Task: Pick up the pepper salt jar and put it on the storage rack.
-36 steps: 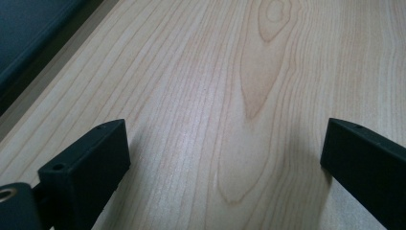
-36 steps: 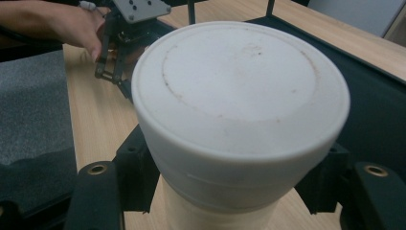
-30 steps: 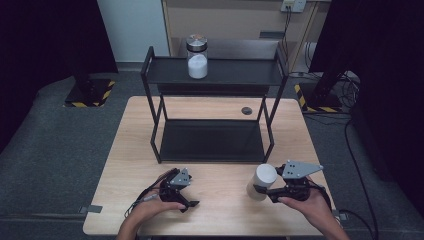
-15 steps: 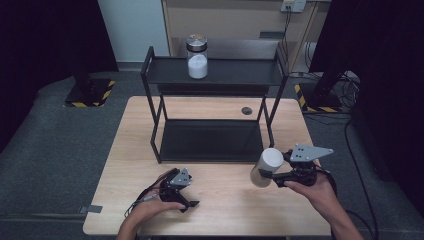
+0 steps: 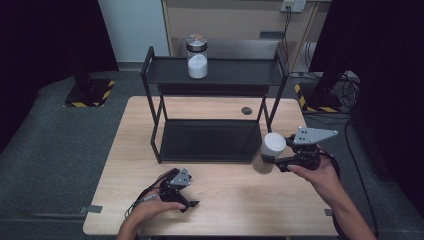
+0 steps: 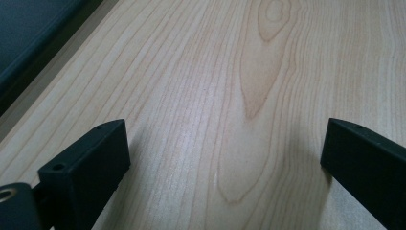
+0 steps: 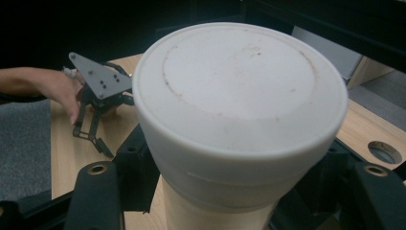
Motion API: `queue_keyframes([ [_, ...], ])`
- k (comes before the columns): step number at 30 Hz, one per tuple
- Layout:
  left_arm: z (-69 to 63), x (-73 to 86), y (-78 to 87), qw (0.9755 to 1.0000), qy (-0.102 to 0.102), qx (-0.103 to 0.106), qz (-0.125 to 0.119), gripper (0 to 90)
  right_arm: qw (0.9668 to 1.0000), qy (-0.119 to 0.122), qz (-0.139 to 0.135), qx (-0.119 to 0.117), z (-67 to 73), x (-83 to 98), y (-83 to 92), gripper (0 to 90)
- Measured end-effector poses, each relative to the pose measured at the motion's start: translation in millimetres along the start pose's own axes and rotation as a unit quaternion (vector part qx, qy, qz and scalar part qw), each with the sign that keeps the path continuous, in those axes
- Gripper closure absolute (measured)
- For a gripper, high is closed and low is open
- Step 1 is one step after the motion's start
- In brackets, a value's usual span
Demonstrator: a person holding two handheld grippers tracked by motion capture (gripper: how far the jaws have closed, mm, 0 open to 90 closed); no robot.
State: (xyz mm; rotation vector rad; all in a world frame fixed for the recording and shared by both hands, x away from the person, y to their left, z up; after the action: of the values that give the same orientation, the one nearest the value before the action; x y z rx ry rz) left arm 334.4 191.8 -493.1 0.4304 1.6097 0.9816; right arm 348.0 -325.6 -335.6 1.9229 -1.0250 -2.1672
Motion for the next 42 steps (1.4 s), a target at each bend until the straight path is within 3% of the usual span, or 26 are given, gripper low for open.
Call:
queue_keyframes([
  [16,0.0,0.0,0.0,1.0000,0.000,0.000,0.000,1.5,0.9999,0.007,-0.003,0.008,-20.6,-41.2,8.3,36.3],
  [30,0.2,-0.3,0.3,1.0000,-0.002,0.000,0.002,1.5,0.9997,0.012,-0.002,0.020,-25.2,-85.6,16.5,36.3],
  [42,0.0,-0.2,0.2,1.0000,-0.001,0.000,0.002,1.5,0.9996,0.025,-0.007,0.013,-28.5,-122.0,27.4,36.3],
])
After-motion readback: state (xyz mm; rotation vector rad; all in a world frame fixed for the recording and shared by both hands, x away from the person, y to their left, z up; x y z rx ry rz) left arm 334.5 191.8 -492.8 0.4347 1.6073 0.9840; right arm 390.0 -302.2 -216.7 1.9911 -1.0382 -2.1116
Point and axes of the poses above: each handheld gripper's, and its own axes: y roughly backward along the jaws, x roughly out of its underside, z roughly to its left, the point moved 6 cm from there along -y, roughly forward along the jaws, and after that the axes turned 7 degrees about z, right-handed, at the moved point
